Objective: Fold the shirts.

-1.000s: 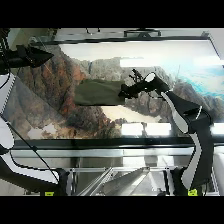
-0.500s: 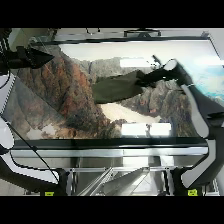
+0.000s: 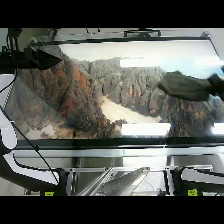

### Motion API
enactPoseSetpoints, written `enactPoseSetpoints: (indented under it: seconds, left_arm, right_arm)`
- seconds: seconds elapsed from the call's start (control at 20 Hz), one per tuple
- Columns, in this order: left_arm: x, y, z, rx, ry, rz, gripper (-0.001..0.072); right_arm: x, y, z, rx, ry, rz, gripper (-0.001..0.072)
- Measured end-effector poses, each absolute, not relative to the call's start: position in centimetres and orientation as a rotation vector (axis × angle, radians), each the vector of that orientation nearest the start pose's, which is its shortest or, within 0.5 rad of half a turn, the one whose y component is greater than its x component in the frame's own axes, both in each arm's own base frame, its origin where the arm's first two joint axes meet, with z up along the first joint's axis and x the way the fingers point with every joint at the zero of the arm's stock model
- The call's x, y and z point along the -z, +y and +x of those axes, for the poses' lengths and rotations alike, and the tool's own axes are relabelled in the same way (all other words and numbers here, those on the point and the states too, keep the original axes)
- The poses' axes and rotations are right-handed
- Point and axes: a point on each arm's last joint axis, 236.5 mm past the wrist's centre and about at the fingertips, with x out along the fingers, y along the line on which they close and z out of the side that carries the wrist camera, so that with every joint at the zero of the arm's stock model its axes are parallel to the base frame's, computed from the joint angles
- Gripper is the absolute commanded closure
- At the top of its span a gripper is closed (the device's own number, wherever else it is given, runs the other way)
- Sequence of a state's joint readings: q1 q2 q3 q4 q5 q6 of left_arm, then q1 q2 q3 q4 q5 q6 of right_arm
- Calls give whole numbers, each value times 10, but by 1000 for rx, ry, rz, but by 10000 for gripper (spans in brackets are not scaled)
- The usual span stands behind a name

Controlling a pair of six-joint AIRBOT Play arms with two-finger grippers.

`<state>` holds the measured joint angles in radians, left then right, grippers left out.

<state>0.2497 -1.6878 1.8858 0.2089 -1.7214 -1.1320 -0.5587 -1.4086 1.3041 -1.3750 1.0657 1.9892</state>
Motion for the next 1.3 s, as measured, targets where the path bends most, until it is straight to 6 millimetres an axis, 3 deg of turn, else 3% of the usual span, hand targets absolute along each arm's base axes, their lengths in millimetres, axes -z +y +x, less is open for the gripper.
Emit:
enactPoseSetpoints:
  seconds: [0.15, 0.25, 0.35, 0.5, 0.55, 0.6, 0.8, 0.95, 1.0, 1.05, 1.1, 1.2, 1.3]
  left_arm:
    - [-239, -149, 427, 1245, 866, -603, 694]
    - [-240, -167, 422, 1276, 876, -590, 694]
    - [-240, -184, 419, 1301, 884, -578, 694]
    - [-240, -205, 413, 1331, 892, -563, 694]
    - [-239, -210, 412, 1338, 896, -558, 694]
    - [-239, -213, 411, 1341, 896, -557, 694]
    - [-240, -216, 412, 1341, 893, -557, 695]
    - [-240, -210, 416, 1319, 891, -573, 696]
    - [-241, -207, 419, 1308, 886, -581, 697]
    - [-241, -202, 421, 1292, 889, -596, 697]
    - [-242, -197, 424, 1273, 887, -610, 698]
    - [-245, -185, 427, 1232, 883, -612, 698]
    - [-244, -172, 426, 1169, 887, -576, 698]
  right_arm:
    - [13, -257, 307, 897, 877, 1015, 698]
    - [36, -272, 260, 1020, 785, 1096, 697]
    - [56, -274, 232, 1089, 720, 1137, 696]
    - [71, -276, 214, 1126, 671, 1145, 659]
    - [73, -277, 211, 1126, 667, 1134, 357]
    - [74, -276, 209, 1121, 675, 1115, -2]
    - [64, -270, 197, 1042, 808, 969, 15]
    - [27, -271, 191, 1005, 847, 892, 21]
    - [9, -270, 194, 983, 840, 869, 229]
    - [-10, -267, 200, 953, 825, 851, 501]
    - [-30, -258, 212, 901, 804, 842, 613]
    - [-65, -230, 240, 765, 761, 836, 695]
    - [-96, -182, 273, 579, 729, 832, 696]
